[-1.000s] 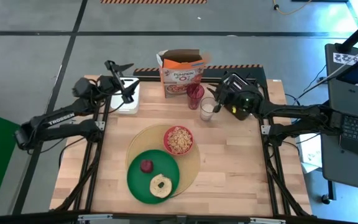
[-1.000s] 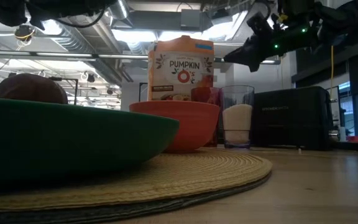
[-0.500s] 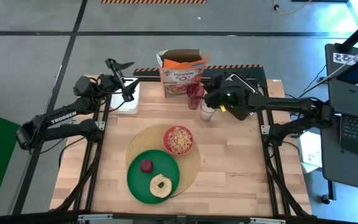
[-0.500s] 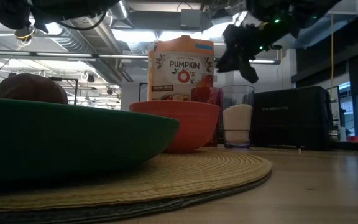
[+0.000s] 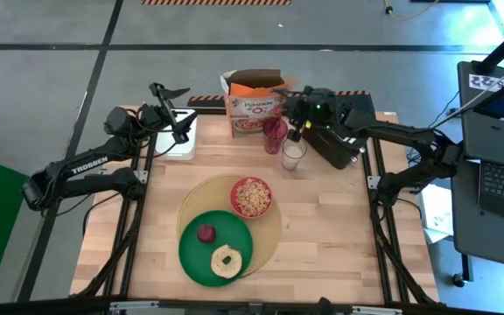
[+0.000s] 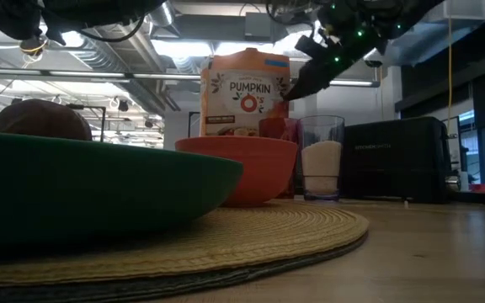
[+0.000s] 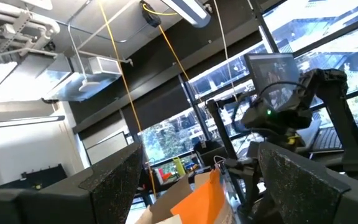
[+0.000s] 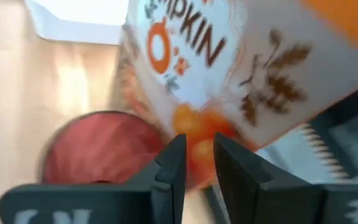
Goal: Arrange a breakfast setting
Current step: Put the spoon on the brown table mat
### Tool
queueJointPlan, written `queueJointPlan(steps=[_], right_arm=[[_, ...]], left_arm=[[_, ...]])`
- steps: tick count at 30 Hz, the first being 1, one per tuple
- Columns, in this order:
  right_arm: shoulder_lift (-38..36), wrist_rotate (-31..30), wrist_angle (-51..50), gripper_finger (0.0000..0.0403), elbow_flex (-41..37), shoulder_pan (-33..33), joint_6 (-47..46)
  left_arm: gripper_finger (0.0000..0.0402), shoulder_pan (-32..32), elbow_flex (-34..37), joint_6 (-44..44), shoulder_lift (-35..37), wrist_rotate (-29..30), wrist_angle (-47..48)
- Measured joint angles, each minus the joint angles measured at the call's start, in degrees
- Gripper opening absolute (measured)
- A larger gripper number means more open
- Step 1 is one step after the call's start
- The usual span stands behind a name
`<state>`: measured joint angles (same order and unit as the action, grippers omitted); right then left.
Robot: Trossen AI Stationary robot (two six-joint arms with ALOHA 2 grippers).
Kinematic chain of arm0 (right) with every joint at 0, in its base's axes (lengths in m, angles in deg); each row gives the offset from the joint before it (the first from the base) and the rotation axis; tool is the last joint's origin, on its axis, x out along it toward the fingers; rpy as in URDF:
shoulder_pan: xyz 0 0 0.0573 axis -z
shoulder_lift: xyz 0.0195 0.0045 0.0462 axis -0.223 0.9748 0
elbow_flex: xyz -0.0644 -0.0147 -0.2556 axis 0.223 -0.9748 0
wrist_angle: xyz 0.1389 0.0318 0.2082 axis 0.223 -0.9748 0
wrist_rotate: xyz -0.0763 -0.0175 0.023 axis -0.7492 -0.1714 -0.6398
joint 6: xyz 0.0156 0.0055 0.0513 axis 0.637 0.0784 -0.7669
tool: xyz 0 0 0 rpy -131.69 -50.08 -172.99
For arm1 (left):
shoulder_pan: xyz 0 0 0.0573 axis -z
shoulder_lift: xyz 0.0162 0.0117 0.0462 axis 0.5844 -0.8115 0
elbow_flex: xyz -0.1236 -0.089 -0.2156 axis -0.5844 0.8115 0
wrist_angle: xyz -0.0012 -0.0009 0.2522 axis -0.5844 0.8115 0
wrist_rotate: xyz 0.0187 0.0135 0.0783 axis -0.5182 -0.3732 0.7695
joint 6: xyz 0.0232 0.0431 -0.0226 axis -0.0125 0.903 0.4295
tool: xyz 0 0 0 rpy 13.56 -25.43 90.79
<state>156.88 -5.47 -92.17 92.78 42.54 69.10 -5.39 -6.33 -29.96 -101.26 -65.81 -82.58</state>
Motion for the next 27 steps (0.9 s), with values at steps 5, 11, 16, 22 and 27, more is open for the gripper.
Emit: queueJointPlan(steps=[5,11,16,22,27], right_arm=[[0.3,6.3,0.4,0.0083,-2.0,2.0,-11.2],[0.3,3.0,1.2,0.0083,-3.4,1.9,-21.1],[0.3,0.7,1.2,0.0083,-3.4,1.9,-26.4],[2.5,1.6,1.5,0.0087,-3.4,1.9,-28.4],[5.2,4.7,4.8,0.0114,-3.5,1.9,-30.4]], left_arm=[[0.0314,0.0,0.0,0.0,0.0,0.0,0.0],[0.0314,0.0,0.0,0.0,0.0,-0.5,0.0],[0.0314,0.0,0.0,0.0,0.0,-0.5,0.0],[0.0314,0.0,0.0,0.0,0.0,-0.5,0.0],[0.0314,0.0,0.0,-0.1,0.0,-0.5,0.0]])
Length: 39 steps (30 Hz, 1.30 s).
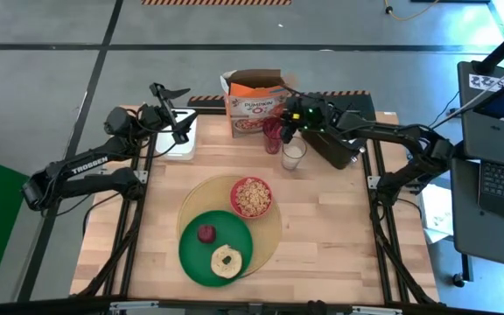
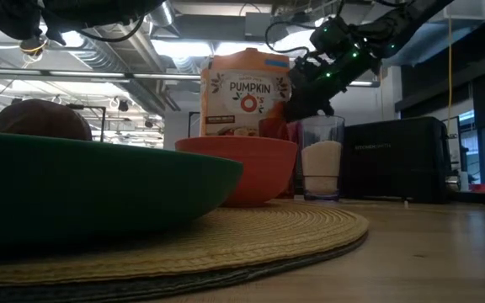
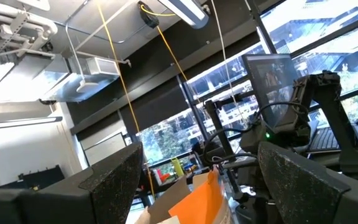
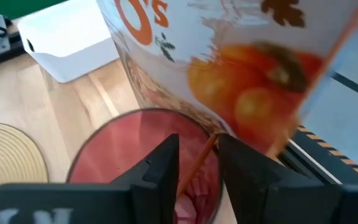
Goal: Arrange a breakfast setting
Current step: Put the spoon on the brown table mat
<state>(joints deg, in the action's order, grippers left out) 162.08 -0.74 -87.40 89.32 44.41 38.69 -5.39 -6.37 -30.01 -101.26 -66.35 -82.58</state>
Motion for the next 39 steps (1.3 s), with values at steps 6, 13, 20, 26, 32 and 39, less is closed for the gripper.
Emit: queueJointPlan(steps=[6,13,20,26,32,39], right_arm=[[0.7,-0.6,1.2,0.0132,0.0,0.0,0.8],[0.7,-2.7,1.2,0.0133,0.0,0.0,1.9],[0.7,-3.5,2.6,0.0133,0.0,0.0,2.4],[0.7,-4.1,3.0,0.0133,0.0,0.0,2.5],[0.7,-5.6,3.0,0.0133,0.0,0.0,2.5],[0.7,-5.6,3.0,0.0133,0.0,0.0,2.6]], left_arm=[[0.0314,0.0,0.0,0.0,0.0,-0.1,0.0],[0.0314,0.0,0.0,0.0,0.0,-0.1,0.0],[0.0314,0.0,0.0,0.0,0.0,-0.1,0.0],[0.0314,0.0,0.0,0.0,0.0,-0.1,0.0],[0.0314,0.0,0.0,0.1,0.0,-0.1,0.0],[0.0314,0.0,0.0,0.1,0.0,-0.1,0.0]])
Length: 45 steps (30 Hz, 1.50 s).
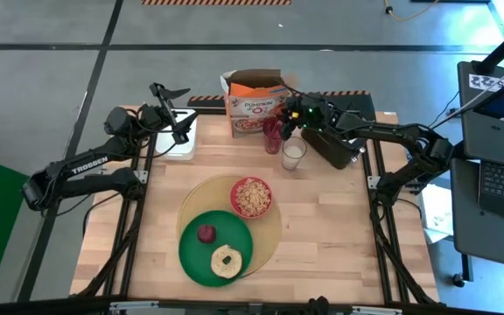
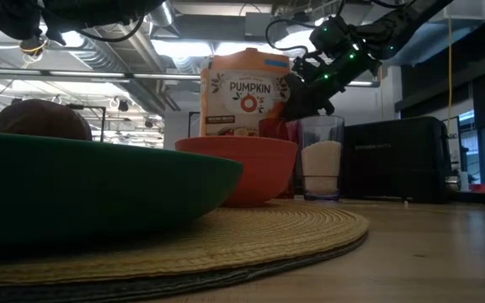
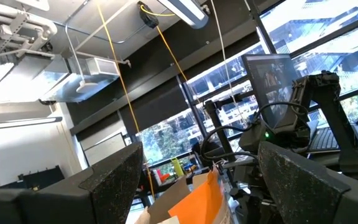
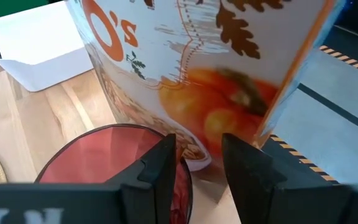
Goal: Arrange a breakfast setting
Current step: Put the spoon on the brown table mat
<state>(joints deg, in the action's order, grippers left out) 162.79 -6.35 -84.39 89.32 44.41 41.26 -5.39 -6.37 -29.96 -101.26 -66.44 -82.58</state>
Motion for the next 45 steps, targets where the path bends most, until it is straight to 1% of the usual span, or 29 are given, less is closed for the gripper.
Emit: queueJointPlan(steps=[2,6,14,20,23,27,33,36,45], right_arm=[[0.0,-0.6,0.0,0.0133,0.0,0.0,0.1],[0.0,-4.4,0.0,0.0133,0.0,0.0,-0.1],[0.0,-3.8,0.1,0.0133,0.0,0.0,-0.4],[0.0,-1.0,1.9,0.0133,0.0,-0.9,-1.3],[0.0,-1.3,3.1,0.0133,0.0,-2.1,-1.2],[0.0,-2.4,2.2,0.0133,0.0,-3.2,-1.1],[0.0,-3.8,1.6,0.0133,0.0,-3.2,-1.0],[0.0,-5.4,0.1,0.0133,0.0,-3.2,-1.0],[0.0,-4.3,-0.7,0.0133,0.0,-3.0,-1.6]], left_arm=[[0.0314,0.0,0.0,0.0,0.0,0.0,0.0],[0.0314,0.0,0.0,0.0,0.0,0.0,0.0],[0.0314,0.0,0.0,0.0,0.0,0.0,0.0],[0.0314,0.0,0.0,0.0,0.0,0.0,0.0],[0.0314,0.0,0.0,0.0,0.0,0.0,0.0],[0.0314,0.0,0.0,0.0,0.0,0.0,0.0],[0.0314,0.0,0.0,0.0,0.0,0.0,0.0],[0.0314,0.0,0.0,0.0,0.0,0.0,0.0],[0.0314,0.0,0.0,0.0,0.0,0.0,0.0]])
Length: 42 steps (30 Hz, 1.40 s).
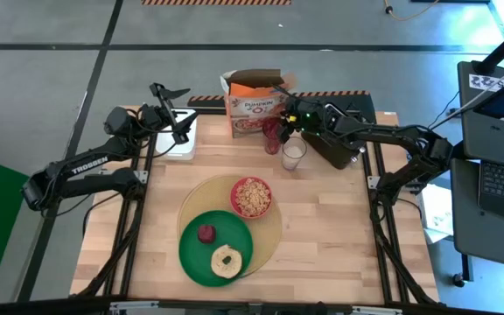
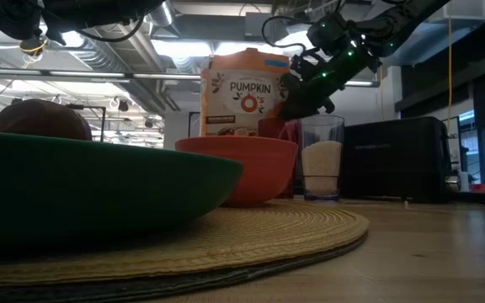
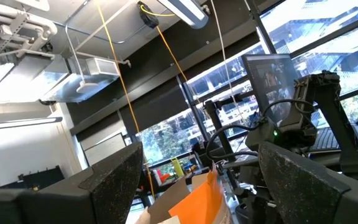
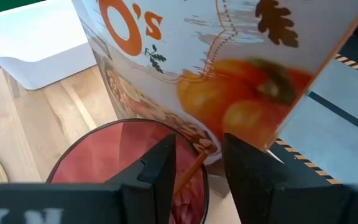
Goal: Arrange a breakfast setting
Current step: Put the spoon on the brown table mat
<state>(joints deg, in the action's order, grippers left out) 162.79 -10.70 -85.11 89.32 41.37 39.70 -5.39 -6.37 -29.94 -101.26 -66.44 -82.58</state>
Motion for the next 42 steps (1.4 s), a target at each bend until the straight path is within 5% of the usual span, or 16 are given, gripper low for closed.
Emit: queueJointPlan(steps=[22,35,42], right_arm=[[0.1,0.5,-0.9,0.0131,0.0,0.0,1.4],[2.4,1.1,1.2,0.0039,0.1,0.0,1.4],[2.7,2.9,1.9,0.0032,0.2,0.0,1.3]], left_arm=[[0.0314,0.0,0.0,0.0,0.0,0.0,0.0],[0.0314,0.0,0.0,0.0,0.0,0.0,0.0],[0.0314,0.0,0.0,0.0,0.0,0.0,0.0]])
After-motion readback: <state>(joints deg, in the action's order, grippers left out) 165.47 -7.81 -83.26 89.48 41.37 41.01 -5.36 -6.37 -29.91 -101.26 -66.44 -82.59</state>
